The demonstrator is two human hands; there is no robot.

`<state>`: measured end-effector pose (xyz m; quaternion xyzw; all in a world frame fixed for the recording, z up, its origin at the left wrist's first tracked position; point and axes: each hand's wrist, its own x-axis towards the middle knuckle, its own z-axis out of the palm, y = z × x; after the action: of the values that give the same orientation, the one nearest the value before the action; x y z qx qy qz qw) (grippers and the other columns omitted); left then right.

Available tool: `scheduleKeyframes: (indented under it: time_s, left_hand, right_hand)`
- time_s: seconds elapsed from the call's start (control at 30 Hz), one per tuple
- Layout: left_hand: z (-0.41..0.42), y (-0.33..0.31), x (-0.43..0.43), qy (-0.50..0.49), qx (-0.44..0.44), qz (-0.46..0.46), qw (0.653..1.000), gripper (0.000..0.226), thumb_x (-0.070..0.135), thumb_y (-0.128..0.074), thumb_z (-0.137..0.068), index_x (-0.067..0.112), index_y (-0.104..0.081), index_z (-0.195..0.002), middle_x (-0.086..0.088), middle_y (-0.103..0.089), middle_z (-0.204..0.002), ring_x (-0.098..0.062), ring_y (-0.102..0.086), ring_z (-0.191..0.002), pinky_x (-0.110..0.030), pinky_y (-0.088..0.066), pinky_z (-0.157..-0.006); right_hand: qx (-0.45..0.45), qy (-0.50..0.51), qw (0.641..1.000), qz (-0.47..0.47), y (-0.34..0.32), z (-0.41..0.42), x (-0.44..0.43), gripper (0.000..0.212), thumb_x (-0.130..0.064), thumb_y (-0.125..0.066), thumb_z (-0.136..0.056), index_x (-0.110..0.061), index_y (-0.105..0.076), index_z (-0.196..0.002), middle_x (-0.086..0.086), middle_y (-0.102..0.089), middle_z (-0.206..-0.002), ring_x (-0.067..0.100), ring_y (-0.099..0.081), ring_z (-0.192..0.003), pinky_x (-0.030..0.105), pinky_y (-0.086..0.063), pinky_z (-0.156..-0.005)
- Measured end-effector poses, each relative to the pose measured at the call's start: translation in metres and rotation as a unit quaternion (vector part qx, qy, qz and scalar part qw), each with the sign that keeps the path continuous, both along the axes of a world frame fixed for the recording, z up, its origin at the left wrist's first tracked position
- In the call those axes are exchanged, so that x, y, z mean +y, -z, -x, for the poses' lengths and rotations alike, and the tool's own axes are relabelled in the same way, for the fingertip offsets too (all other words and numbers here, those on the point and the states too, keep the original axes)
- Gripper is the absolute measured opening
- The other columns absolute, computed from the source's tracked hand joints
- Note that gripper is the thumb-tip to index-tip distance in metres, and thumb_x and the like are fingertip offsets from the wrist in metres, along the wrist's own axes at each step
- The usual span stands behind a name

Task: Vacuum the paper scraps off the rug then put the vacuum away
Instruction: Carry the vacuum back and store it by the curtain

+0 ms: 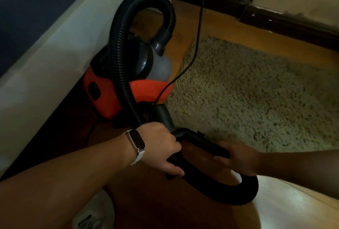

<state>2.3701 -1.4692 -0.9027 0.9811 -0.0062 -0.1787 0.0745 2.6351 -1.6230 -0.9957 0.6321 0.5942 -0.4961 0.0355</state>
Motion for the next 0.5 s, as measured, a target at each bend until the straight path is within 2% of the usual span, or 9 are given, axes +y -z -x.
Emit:
scheduleKeyframes:
  time_s: [0.07, 0.2, 0.3, 0.33, 0.43, 0.5]
  left_hand:
    - [0.004, 0.003, -0.002, -0.012, 0.015, 0.001, 1.0, 0.072, 0.084, -0.026, -0.086, 0.02, -0.059, -0.09, 0.002, -0.064, -0.079, -0.021, -0.062, -0.067, -0.04, -0.054, -0.068]
    - [0.011, 0.01, -0.008, -0.01, 0.009, -0.02, 1.0, 0.074, 0.084, -0.025, -0.088, 0.019, -0.06, -0.091, 0.001, -0.064, -0.077, -0.022, -0.059, -0.063, -0.04, -0.053, -0.065]
    - [0.014, 0.015, -0.013, -0.002, -0.013, -0.038, 0.999, 0.075, 0.083, -0.024, -0.088, 0.018, -0.061, -0.09, 0.0, -0.065, -0.076, -0.022, -0.061, -0.064, -0.039, -0.052, -0.067]
    - [0.015, 0.015, -0.015, -0.007, -0.02, -0.041, 0.999, 0.075, 0.083, -0.024, -0.088, 0.018, -0.061, -0.089, 0.0, -0.065, -0.076, -0.022, -0.061, -0.065, -0.039, -0.052, -0.068]
    - [0.019, 0.013, -0.022, -0.014, -0.092, -0.066, 0.993, 0.07, 0.082, -0.035, -0.087, 0.019, -0.064, -0.08, 0.002, -0.064, -0.07, -0.02, -0.062, -0.062, -0.034, -0.05, -0.064]
    - [0.017, 0.01, -0.026, -0.016, -0.155, -0.083, 0.984, 0.065, 0.081, -0.044, -0.085, 0.02, -0.064, -0.073, 0.004, -0.062, -0.064, -0.019, -0.059, -0.058, -0.031, -0.048, -0.058]
  right_hand:
    - [0.007, -0.027, 1.0, 0.009, 0.004, 0.001, 0.006, 0.01, -0.058, -0.05, -0.096, -0.055, -0.045, -0.105, -0.011, -0.066, -0.09, 0.004, -0.064, -0.076, 0.028, -0.056, -0.069]
    - [-0.008, -0.068, 0.997, 0.024, 0.016, 0.007, 0.009, 0.028, -0.058, -0.048, -0.097, -0.042, -0.044, -0.12, -0.01, -0.065, -0.094, 0.006, -0.064, -0.079, 0.027, -0.053, -0.069]
    - [-0.024, -0.104, 0.994, 0.012, 0.023, 0.015, 0.007, 0.053, -0.057, -0.047, -0.098, -0.039, -0.029, -0.145, -0.013, -0.063, -0.094, 0.001, -0.061, -0.074, 0.015, -0.047, -0.06]
    - [-0.024, -0.107, 0.994, 0.011, 0.025, 0.017, 0.007, 0.058, -0.058, -0.047, -0.097, -0.036, -0.028, -0.147, -0.015, -0.061, -0.093, -0.001, -0.059, -0.072, 0.012, -0.043, -0.057]
    - [-0.032, -0.12, 0.992, 0.01, 0.026, 0.02, 0.008, 0.06, -0.064, -0.049, -0.093, -0.032, -0.035, -0.142, -0.019, -0.055, -0.086, -0.005, -0.055, -0.068, 0.01, -0.036, -0.05]
    - [-0.046, -0.141, 0.989, 0.01, 0.023, 0.019, 0.009, 0.065, -0.07, -0.049, -0.089, -0.031, -0.037, -0.14, -0.017, -0.056, -0.086, -0.002, -0.057, -0.07, 0.015, -0.044, -0.055]
